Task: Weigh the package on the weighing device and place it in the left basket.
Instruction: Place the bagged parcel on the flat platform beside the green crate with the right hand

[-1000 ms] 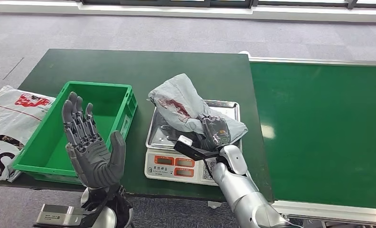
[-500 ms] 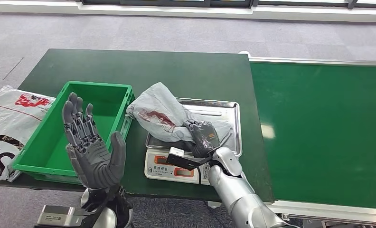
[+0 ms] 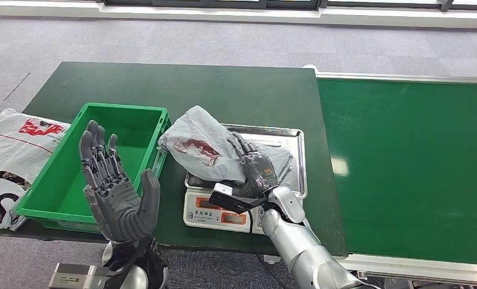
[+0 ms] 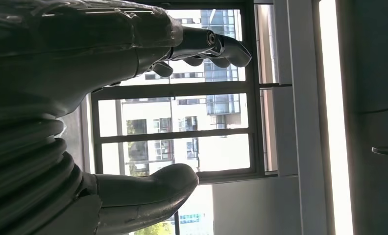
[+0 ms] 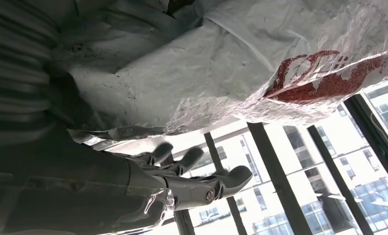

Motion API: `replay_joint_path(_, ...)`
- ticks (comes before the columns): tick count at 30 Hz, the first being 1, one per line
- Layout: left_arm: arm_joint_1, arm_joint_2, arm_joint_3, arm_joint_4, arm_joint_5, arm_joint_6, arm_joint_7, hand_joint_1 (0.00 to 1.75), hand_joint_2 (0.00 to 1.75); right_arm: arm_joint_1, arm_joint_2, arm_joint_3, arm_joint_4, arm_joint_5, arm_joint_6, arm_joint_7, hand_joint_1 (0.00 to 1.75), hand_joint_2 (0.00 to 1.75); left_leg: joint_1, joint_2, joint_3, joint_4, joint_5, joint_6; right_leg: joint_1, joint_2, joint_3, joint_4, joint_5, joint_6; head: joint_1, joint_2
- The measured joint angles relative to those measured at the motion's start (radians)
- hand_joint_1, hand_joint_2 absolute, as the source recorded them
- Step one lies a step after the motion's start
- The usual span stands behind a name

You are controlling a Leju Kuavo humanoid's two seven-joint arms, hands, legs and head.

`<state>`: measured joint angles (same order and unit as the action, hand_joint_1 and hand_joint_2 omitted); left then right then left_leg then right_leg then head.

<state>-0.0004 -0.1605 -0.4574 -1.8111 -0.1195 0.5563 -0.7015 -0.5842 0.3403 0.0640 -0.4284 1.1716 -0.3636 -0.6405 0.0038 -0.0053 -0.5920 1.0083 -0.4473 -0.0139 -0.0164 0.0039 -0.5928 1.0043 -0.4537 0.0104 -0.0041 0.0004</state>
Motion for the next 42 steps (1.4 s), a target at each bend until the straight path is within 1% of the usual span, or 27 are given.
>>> replay_joint_path(13, 0.002, 0.006, 0.0, -0.007, 0.0, 0.009, 0.0, 0.0, 1.75, 0.0, 0.0, 0.017, 0.0, -0.029, -0.005, -0.003, 0.0, 0.0, 0.0, 0.0, 0.0, 0.0, 0.0, 0.0, 0.0, 0.0, 0.0, 0.0, 0.0, 0.0, 0.0, 0.0)
replay_joint_path(16, 0.002, 0.007, 0.0, -0.007, 0.0, 0.009, 0.0, 0.0, 1.75, 0.001, 0.0, 0.017, -0.001, -0.055, 0.011, -0.021, 0.0, 0.0, 0.0, 0.0, 0.0, 0.0, 0.0, 0.0, 0.0, 0.0, 0.0, 0.0, 0.0, 0.0, 0.0, 0.0)
replay_joint_path(18, 0.002, 0.007, 0.0, -0.007, 0.0, 0.009, 0.0, 0.0, 1.75, 0.012, -0.003, 0.032, -0.028, -0.157, 0.069, -0.041, 0.0, 0.0, 0.0, 0.0, 0.0, 0.0, 0.0, 0.0, 0.0, 0.0, 0.0, 0.0, 0.0, 0.0, 0.0, 0.0)
replay_joint_path(20, 0.002, 0.007, 0.0, -0.007, 0.001, 0.009, 0.0, 0.0, 1.75, 0.033, -0.014, 0.08, -0.091, -0.344, 0.14, -0.052, 0.0, 0.0, 0.0, 0.0, 0.0, 0.0, 0.0, 0.0, 0.0, 0.0, 0.0, 0.0, 0.0, 0.0, 0.0, 0.0)
replay_joint_path(22, 0.002, 0.007, 0.0, -0.007, 0.002, 0.009, 0.0, 0.0, 1.75, 0.053, -0.033, 0.15, -0.169, -0.531, 0.173, -0.057, 0.0, 0.87, 0.0, 0.0, 0.0, 0.0, 0.0, 0.0, 0.0, 0.0, -0.001, 0.0, 0.0, 0.0, 0.0, 0.0)
replay_joint_path(24, 0.003, 0.007, 0.0, -0.007, 0.001, 0.011, 0.0, 0.0, 1.75, 0.073, -0.057, 0.218, -0.262, -0.684, 0.174, -0.059, 0.0, 1.75, 0.0, 0.001, 0.0, 0.0, 0.0, 0.0, 0.0, 0.001, -0.001, 0.0, 0.0, 0.0, 0.0, 0.0)
replay_joint_path(27, 0.007, 0.007, 0.0, -0.008, -0.004, 0.021, 0.0, 0.0, 1.75, 0.111, -0.094, 0.3, -0.432, -0.853, 0.141, -0.061, 0.0, 1.75, 0.0, 0.0, 0.0, 0.0, 0.0, 0.0, 0.0, 0.0, -0.001, 0.0, 0.0, 0.0, 0.0, 0.0)
replay_joint_path(30, 0.017, 0.007, 0.0, -0.014, -0.006, 0.035, 0.0, 0.0, 1.75, 0.162, -0.133, 0.362, -0.639, -0.949, 0.082, -0.061, 0.0, 1.75, 0.0, 0.0, -0.001, 0.0, 0.0, 0.0, 0.0, 0.0, -0.001, 0.0, 0.0, 0.0, 0.0, 0.0)
replay_joint_path(33, 0.03, 0.007, 0.0, -0.023, -0.007, 0.044, 0.0, 0.0, 1.75, 0.226, -0.163, 0.403, -0.851, -0.965, -0.024, -0.062, 0.0, 1.75, 0.0, 0.0, -0.001, 0.0, -0.001, 0.0, 0.0, 0.0, -0.001, 0.0, -0.001, 0.0, 0.0, 0.0)
replay_joint_path(35, 0.036, 0.008, 0.0, -0.028, -0.007, 0.046, 0.0, 0.0, 1.75, 0.26, -0.177, 0.417, -0.961, -0.965, -0.083, -0.062, 0.0, 1.75, 0.0, 0.0, -0.001, 0.0, -0.002, 0.0, 0.0, 0.0, -0.001, 0.0, -0.001, 0.0, 0.0, 0.0)
replay_joint_path(38, 0.04, 0.008, 0.0, -0.033, -0.007, 0.046, 0.0, 0.0, 1.75, 0.292, -0.193, 0.428, -1.066, -0.966, -0.106, -0.061, 0.0, 1.75, 0.0, 0.0, -0.001, 0.0, -0.002, 0.001, 0.0, 0.0, -0.001, 0.0, -0.001, 0.0, 0.0, 0.0)
replay_joint_path(42, 0.042, 0.008, 0.0, -0.037, -0.007, 0.046, 0.0, 0.0, 1.75, 0.314, -0.206, 0.44, -1.14, -0.966, -0.118, -0.061, 0.0, 1.75, 0.0, 0.0, -0.001, 0.0, -0.002, 0.001, 0.0, 0.0, -0.001, 0.0, -0.001, 0.0, 0.0, 0.0)
